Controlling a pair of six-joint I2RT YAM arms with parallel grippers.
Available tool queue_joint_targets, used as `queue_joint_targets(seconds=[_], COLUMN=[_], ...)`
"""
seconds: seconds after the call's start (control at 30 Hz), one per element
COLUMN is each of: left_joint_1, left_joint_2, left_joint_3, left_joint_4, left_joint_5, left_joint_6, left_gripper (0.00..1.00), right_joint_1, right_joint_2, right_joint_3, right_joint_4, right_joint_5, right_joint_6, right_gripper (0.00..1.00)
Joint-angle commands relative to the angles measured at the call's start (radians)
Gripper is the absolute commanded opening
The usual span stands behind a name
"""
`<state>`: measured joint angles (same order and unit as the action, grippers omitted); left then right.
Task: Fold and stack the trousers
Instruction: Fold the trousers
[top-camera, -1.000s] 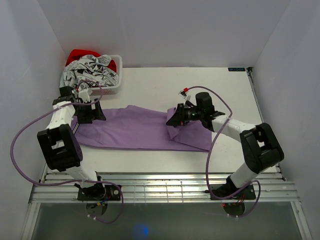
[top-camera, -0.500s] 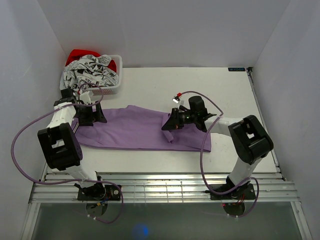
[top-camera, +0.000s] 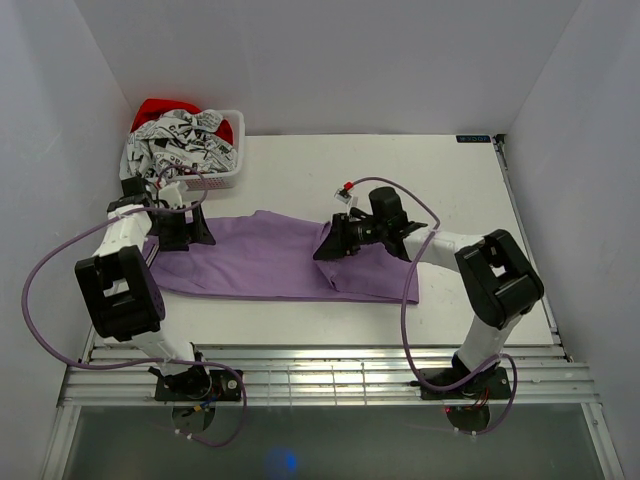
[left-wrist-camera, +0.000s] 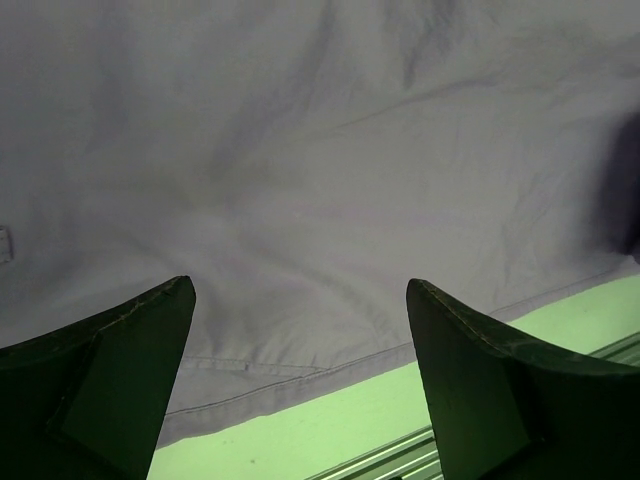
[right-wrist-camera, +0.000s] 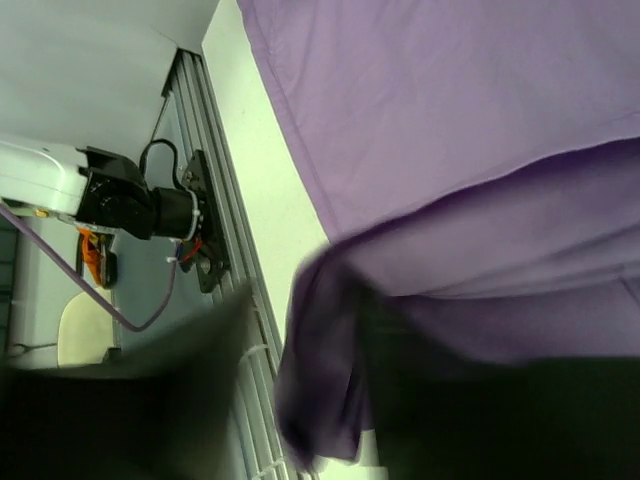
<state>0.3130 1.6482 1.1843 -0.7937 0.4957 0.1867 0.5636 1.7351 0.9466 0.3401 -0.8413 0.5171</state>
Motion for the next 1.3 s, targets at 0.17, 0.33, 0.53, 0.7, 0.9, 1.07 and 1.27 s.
queue_joint_targets(seconds=[0.17, 0.33, 0.53, 0.7, 0.9, 1.07, 1.27], left_joint_1=[-0.002, -0.159, -0.356, -0.512, -0.643, -0.673, -0.727], left_joint_2=[-0.183, -0.248, -0.193, -0.128, 0.019, 0.165, 0.206], left_joint_3=[-0.035, -0.098, -0.158, -0.114, 0.030, 0.080, 0.080], left_joint_4=[0.027, 0.151, 0.431, 0.519, 0.452, 0.425, 0.459], left_joint_5=[0.473, 0.476, 0.368, 0.195, -0.023, 0.012, -0.048], left_joint_6=[0.059, -0.032, -0.360, -0.478, -0.530, -0.607, -0.607], left_gripper=[0.98, 0.98, 0.94, 0.98, 0.98, 0.96, 0.88], right_joint_1=[0.006, -0.059, -0.286, -0.406, -0.429, -0.438, -0.447], right_joint_2=[0.041, -0.078, -0.149, -0.178, -0.149, -0.089, -0.043], right_joint_3=[0.056, 0.121, 0.144, 0.130, 0.057, 0.046, 0.024], right_joint_4=[-0.114, -0.303, -0.574, -0.794, -0.803, -0.820, -0.817], right_joint_5=[-0.050, -0.077, -0.024, 0.272, 0.438, 0.479, 0.462], right_joint_6=[-0.126, -0.321, -0.507, -0.657, -0.680, -0.670, -0.692], right_gripper=[0.94, 0.94, 0.85, 0.82, 0.79, 0.79, 0.71])
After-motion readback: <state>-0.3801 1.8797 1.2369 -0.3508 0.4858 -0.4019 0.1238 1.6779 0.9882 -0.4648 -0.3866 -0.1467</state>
